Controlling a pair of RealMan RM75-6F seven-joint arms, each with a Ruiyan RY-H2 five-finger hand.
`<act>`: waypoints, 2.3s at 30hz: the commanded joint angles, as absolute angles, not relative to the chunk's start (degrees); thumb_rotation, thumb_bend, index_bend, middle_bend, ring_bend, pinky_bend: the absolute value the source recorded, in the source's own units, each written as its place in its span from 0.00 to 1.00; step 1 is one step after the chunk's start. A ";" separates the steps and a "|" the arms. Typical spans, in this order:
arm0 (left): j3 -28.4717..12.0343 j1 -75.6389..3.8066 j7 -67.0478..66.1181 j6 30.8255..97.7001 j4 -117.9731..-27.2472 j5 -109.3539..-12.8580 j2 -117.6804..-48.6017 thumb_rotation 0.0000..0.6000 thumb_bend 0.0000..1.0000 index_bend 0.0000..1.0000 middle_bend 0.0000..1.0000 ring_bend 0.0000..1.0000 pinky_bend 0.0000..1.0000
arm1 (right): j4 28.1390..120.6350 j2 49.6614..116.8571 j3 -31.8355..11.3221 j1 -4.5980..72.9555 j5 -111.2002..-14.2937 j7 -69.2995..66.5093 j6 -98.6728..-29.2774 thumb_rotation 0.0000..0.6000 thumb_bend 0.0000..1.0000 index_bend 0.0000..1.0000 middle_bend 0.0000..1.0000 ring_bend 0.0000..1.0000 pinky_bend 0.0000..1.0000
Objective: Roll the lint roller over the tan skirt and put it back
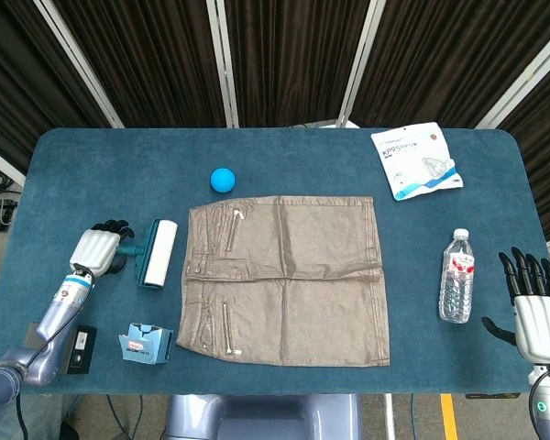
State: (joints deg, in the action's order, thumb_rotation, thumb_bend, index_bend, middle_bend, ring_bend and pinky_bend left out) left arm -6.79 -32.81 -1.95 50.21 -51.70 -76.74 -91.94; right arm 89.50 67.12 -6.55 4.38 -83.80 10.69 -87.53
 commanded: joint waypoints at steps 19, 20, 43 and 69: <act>-6.67 -33.50 -3.39 49.12 -49.50 -74.47 -93.96 1.00 0.54 0.49 0.39 0.35 0.44 | 89.25 67.18 -6.62 4.66 -83.10 10.56 -86.81 1.00 0.00 0.00 0.00 0.00 0.00; -6.66 -33.48 -3.26 49.46 -49.41 -74.61 -93.97 1.00 0.59 0.53 0.41 0.37 0.46 | 89.26 67.16 -6.61 4.66 -83.10 10.55 -86.81 1.00 0.00 0.00 0.00 0.00 0.00; -12.71 -41.66 -27.62 47.40 -80.77 -64.38 -75.95 1.00 0.78 0.63 0.46 0.42 0.50 | 90.89 65.27 -7.39 4.86 -81.52 7.17 -85.76 1.00 0.00 0.00 0.00 0.00 0.00; -5.59 -58.20 -50.57 45.96 -86.21 -33.08 -79.45 1.00 0.80 0.67 0.48 0.43 0.51 | 89.27 64.26 -8.94 5.97 -76.10 3.47 -81.36 1.00 0.00 0.00 0.00 0.00 0.00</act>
